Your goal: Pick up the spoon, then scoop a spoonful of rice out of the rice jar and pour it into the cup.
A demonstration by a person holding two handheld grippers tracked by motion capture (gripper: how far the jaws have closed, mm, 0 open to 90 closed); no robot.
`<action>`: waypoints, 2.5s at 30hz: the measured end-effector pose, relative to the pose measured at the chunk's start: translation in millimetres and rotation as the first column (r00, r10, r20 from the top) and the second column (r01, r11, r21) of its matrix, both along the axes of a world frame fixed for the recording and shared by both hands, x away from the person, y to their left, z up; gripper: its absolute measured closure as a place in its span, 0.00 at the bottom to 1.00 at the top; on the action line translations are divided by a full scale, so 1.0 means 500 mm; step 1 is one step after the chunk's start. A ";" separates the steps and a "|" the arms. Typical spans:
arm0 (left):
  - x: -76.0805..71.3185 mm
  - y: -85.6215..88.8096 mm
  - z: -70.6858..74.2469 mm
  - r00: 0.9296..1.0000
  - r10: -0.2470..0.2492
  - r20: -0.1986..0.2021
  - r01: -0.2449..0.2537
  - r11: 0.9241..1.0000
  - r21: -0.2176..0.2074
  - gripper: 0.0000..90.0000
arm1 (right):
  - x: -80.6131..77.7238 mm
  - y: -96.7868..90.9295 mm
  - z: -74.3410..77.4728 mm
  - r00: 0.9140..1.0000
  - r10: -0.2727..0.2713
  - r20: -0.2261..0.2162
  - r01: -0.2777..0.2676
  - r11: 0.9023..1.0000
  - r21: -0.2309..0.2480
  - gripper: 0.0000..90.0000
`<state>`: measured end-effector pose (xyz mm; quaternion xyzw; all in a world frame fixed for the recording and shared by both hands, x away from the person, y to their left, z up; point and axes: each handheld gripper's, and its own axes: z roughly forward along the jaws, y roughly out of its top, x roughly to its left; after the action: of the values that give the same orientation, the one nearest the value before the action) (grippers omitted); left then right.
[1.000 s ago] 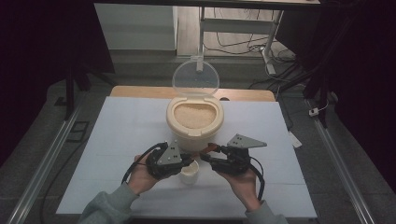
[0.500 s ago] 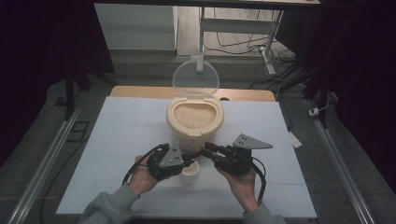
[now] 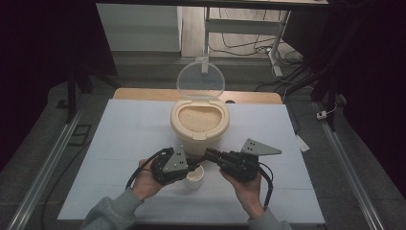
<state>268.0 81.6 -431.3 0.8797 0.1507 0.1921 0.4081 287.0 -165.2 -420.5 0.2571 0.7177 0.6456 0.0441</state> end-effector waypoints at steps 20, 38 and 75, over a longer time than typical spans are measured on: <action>-0.024 0.133 -0.037 0.970 0.186 -0.155 -0.210 0.965 -0.155 0.29 | 0.005 -0.056 0.025 0.996 -0.068 0.063 0.062 0.994 0.087 0.93; -0.060 0.273 -0.114 0.917 0.325 -0.230 -0.364 0.920 -0.149 0.21 | 0.006 -0.105 0.055 0.986 -0.126 0.107 0.112 0.985 0.130 0.93; -0.065 0.287 -0.148 0.897 0.347 -0.274 -0.387 0.916 -0.108 0.15 | 0.065 -0.131 0.117 0.944 -0.283 0.170 0.255 0.952 0.171 0.93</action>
<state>235.6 225.1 -505.3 0.8167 0.3794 0.1411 0.4113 319.3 -230.8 -362.1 0.2919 0.6185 0.7065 0.1819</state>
